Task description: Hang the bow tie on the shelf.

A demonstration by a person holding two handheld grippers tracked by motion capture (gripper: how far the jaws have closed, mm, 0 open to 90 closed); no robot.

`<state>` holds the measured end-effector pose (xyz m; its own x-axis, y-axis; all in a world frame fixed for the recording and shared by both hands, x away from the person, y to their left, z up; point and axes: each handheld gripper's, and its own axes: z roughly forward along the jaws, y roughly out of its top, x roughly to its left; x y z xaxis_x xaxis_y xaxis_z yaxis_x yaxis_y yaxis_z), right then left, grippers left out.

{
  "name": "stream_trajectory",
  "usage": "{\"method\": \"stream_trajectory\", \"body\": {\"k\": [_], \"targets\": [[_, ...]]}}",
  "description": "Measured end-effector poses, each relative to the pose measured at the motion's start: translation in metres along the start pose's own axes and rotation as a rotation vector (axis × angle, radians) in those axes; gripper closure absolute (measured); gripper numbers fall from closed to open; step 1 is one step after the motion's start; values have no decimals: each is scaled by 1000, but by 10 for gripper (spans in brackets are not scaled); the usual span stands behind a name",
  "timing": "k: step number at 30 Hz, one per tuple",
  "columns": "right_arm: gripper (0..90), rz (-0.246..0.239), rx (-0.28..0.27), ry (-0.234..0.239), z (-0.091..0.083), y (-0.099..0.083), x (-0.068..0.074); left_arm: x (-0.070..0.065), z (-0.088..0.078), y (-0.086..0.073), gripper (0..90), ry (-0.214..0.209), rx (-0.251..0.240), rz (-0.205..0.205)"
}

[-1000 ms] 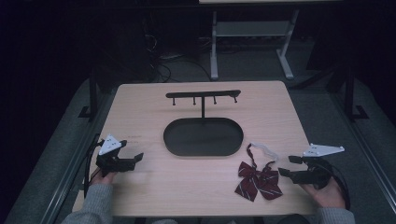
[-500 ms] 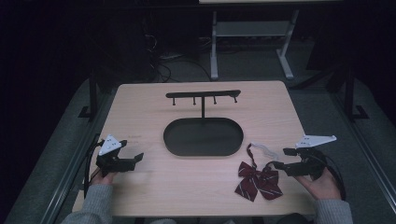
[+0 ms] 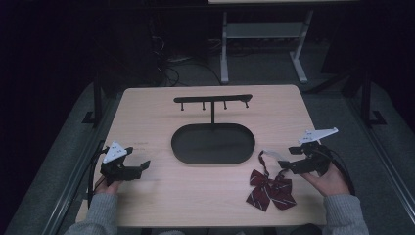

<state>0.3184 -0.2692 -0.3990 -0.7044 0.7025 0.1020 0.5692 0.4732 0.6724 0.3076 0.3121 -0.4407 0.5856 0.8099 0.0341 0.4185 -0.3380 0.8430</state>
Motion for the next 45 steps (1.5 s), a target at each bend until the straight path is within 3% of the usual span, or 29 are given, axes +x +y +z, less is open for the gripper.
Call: {"method": "stream_trajectory", "body": {"k": [6, 11, 19, 26, 36, 45], "targets": [[313, -21, 21, 3, 10, 10, -8, 0, 0, 0, 130, -1, 4, 2], [345, -5, 77, 8, 31, 13, -20, 0, 0, 0, 130, 0, 5, 0], [392, 7, 124, 0, 50, 14, -30, 0, 0, 0, 130, -2, 2, -2], [541, -26, 166, -16, 67, 14, -34, 1, -1, 0, 130, -2, 4, 2], [764, -75, 194, -31, 77, 13, -33, 1, -1, 0, 130, -3, 5, 0], [854, -95, 208, -30, 81, 12, -33, 1, -2, 0, 130, -3, 1, -3]]}}
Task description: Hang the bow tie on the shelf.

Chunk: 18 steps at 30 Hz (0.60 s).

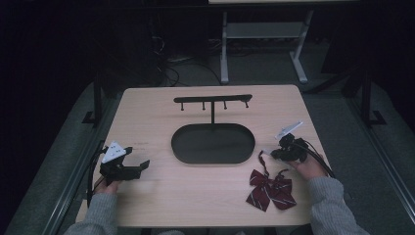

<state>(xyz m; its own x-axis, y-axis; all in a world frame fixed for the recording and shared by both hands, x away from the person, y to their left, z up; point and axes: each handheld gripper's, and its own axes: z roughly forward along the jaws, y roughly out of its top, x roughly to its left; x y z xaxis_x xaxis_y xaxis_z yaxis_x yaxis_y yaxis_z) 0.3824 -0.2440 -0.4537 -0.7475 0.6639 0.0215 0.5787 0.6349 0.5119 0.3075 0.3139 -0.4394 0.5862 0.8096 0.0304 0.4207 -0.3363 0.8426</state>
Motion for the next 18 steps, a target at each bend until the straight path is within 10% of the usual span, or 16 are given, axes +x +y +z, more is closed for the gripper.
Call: {"method": "stream_trajectory", "body": {"k": [18], "targets": [[886, 4, -87, 23, -33, 0, 11, 0, 1, -1, 130, -4, 4, 3]]}}
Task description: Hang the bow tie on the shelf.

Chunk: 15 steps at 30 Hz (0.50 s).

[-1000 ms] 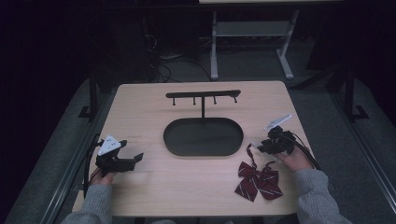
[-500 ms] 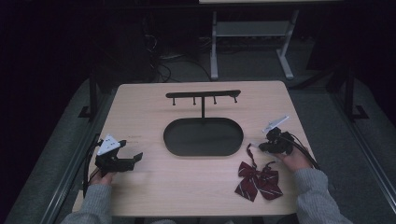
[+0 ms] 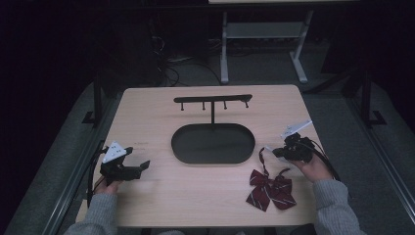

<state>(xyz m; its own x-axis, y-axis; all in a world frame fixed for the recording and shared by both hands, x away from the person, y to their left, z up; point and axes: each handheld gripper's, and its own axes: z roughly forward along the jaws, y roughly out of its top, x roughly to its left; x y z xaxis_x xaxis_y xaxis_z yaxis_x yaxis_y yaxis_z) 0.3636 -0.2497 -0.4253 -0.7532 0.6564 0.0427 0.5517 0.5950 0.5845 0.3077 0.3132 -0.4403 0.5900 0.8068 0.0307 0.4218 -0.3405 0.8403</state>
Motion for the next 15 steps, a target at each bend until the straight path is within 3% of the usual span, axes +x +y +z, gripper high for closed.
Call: {"method": "stream_trajectory", "body": {"k": [15], "targets": [[887, -61, -74, -16, -36, 14, 23, 0, 0, 0, 130, -2, 2, -1]]}}
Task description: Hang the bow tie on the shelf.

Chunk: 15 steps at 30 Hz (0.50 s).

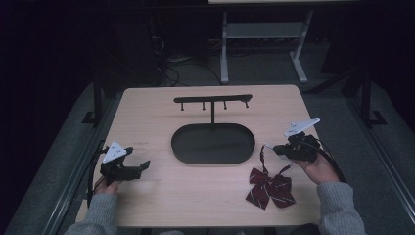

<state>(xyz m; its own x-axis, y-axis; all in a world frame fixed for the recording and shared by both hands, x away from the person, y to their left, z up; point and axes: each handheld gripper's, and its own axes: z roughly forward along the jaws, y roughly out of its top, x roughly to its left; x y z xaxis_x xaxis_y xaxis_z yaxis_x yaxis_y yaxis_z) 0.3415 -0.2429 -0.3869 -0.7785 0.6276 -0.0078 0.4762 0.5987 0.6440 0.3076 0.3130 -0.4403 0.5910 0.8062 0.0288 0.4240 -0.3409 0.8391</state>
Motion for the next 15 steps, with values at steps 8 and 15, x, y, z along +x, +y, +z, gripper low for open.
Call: {"method": "stream_trajectory", "body": {"k": [8, 15], "targets": [[887, -44, -34, -12, -15, 12, 11, 0, 0, 0, 130, -1, -1, 0], [887, -61, -52, -20, -25, 21, 16, 0, 0, 0, 130, 3, -3, 0]]}}
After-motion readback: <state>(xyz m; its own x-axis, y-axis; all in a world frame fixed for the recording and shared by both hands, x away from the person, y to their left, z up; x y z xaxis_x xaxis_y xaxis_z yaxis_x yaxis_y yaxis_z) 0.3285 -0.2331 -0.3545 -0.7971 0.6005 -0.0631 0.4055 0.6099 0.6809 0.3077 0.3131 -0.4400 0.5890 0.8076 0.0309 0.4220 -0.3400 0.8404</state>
